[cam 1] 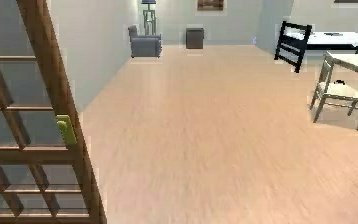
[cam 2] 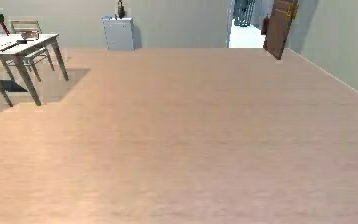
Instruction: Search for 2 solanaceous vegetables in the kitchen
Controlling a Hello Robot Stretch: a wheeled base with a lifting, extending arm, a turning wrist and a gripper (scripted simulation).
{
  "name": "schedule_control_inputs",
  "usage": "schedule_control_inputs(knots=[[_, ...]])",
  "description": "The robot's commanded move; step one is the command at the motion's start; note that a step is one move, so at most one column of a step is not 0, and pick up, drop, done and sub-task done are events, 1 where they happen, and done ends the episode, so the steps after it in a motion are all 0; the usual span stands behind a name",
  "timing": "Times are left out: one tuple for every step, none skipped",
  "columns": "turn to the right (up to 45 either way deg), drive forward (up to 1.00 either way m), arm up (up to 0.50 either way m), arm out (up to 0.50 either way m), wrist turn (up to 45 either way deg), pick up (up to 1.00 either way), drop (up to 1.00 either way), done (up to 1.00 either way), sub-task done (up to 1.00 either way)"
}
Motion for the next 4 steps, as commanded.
schedule_control_inputs(knots=[[45.0,0.00,0.00,0.00,0.0,0.00,0.00,0.00,0.00],[45.0,0.00,0.00,0.00,0.0,0.00,0.00,0.00,0.00],[18.0,0.00,0.00,0.00,0.0,0.00,0.00,0.00,0.00],[0.0,1.00,0.00,0.00,0.0,0.00,0.00,0.00,0.00]])
